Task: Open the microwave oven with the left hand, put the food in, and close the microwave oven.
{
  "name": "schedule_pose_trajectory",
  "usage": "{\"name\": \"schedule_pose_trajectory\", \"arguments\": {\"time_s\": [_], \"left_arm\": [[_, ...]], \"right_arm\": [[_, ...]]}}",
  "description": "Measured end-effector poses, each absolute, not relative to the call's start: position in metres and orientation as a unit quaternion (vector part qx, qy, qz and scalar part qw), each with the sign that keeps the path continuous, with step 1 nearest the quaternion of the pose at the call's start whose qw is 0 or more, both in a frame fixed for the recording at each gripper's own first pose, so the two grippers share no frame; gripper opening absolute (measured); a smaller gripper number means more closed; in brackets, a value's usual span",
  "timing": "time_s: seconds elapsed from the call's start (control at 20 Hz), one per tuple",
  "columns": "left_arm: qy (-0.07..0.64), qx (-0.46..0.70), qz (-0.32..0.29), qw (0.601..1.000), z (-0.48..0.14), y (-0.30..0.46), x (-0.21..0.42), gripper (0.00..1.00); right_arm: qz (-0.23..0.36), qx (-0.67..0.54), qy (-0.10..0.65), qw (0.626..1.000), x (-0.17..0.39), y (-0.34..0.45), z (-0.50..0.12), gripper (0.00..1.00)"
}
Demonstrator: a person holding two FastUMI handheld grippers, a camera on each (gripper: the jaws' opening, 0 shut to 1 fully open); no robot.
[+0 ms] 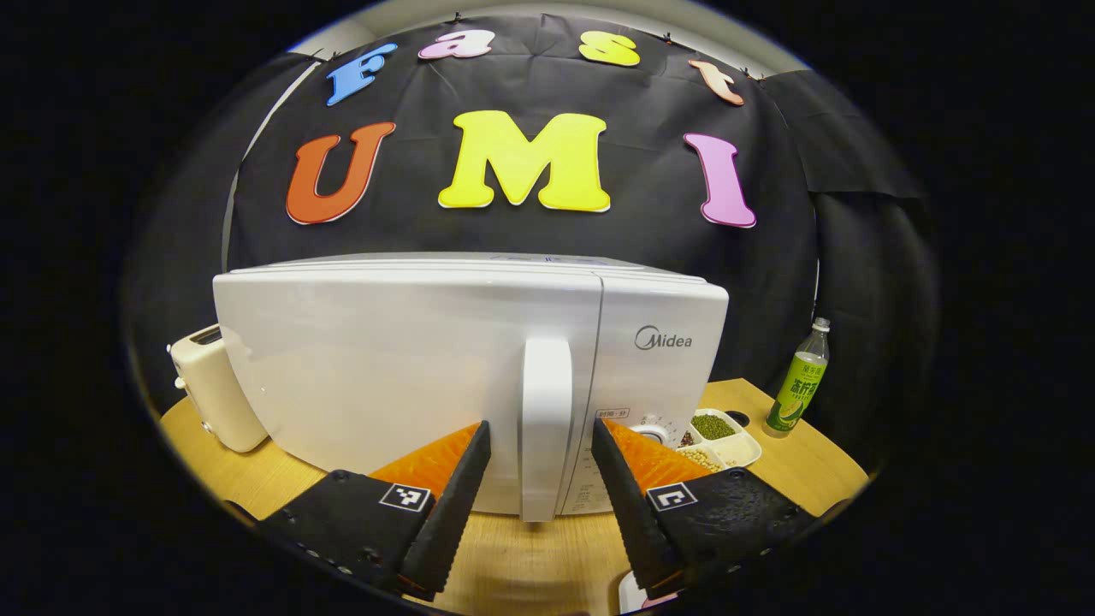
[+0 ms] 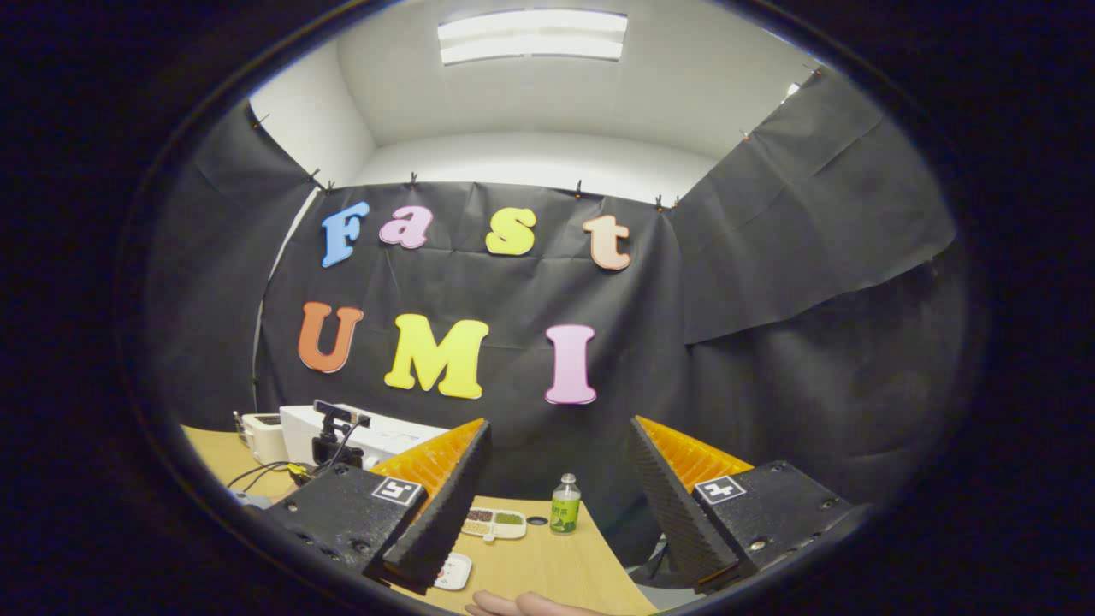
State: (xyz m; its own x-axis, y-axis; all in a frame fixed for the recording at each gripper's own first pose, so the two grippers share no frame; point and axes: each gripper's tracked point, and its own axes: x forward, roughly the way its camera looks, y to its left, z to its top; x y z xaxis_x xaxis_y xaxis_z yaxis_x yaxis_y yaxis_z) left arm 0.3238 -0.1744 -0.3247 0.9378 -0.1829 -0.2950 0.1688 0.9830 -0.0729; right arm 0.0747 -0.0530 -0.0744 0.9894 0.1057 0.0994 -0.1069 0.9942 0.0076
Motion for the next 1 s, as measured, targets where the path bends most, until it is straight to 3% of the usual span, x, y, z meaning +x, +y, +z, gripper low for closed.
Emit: {"name": "schedule_pose_trajectory", "arguments": {"time_s": [0.05, 0.1, 0.15, 0.2, 0.25, 0.3, 0.4, 0.45, 0.55, 0.6, 0.65, 1.0], "left_arm": [[0.156, -0.022, -0.090, 0.983, -0.328, -0.173, 0.321, 0.76], [0.150, -0.019, -0.087, 0.985, -0.326, -0.171, 0.322, 0.73], [0.160, -0.025, -0.095, 0.982, -0.336, -0.172, 0.326, 0.55], [0.160, -0.040, -0.106, 0.981, -0.333, -0.174, 0.322, 0.36], [0.162, -0.041, -0.108, 0.980, -0.331, -0.176, 0.320, 0.26], [0.161, -0.034, -0.106, 0.981, -0.331, -0.175, 0.320, 0.15], [0.152, -0.010, -0.099, 0.983, -0.332, -0.175, 0.321, 0.16], [0.148, 0.002, -0.093, 0.985, -0.331, -0.175, 0.319, 0.02], [0.148, -0.002, -0.093, 0.985, -0.330, -0.175, 0.319, 0.02], [0.151, -0.008, -0.096, 0.984, -0.330, -0.176, 0.318, 0.02], [0.153, -0.012, -0.100, 0.983, -0.331, -0.175, 0.317, 0.02], [0.130, 0.004, -0.099, 0.987, -0.328, -0.176, 0.320, 0.02]], "right_arm": [[0.054, 0.007, -0.048, 0.997, 0.077, -0.053, -0.077, 1.00], [0.055, 0.007, -0.046, 0.997, 0.079, -0.052, -0.080, 0.92], [0.056, 0.004, -0.041, 0.998, 0.081, -0.051, -0.084, 1.00], [0.056, 0.002, -0.035, 0.998, 0.083, -0.050, -0.089, 0.92], [0.055, 0.003, -0.031, 0.998, 0.084, -0.050, -0.092, 1.00], [0.057, 0.003, -0.027, 0.998, 0.085, -0.048, -0.095, 0.92], [0.061, 0.002, -0.018, 0.998, 0.086, -0.046, -0.101, 0.92], [0.062, 0.002, -0.015, 0.998, 0.086, -0.046, -0.103, 0.92], [0.060, 0.000, -0.010, 0.998, 0.087, -0.047, -0.106, 0.92], [0.058, 0.000, -0.008, 0.998, 0.087, -0.049, -0.109, 1.00], [0.056, 0.000, -0.007, 0.998, 0.087, -0.050, -0.110, 0.92], [0.053, -0.002, 0.000, 0.999, 0.092, -0.050, -0.119, 0.92]]}}
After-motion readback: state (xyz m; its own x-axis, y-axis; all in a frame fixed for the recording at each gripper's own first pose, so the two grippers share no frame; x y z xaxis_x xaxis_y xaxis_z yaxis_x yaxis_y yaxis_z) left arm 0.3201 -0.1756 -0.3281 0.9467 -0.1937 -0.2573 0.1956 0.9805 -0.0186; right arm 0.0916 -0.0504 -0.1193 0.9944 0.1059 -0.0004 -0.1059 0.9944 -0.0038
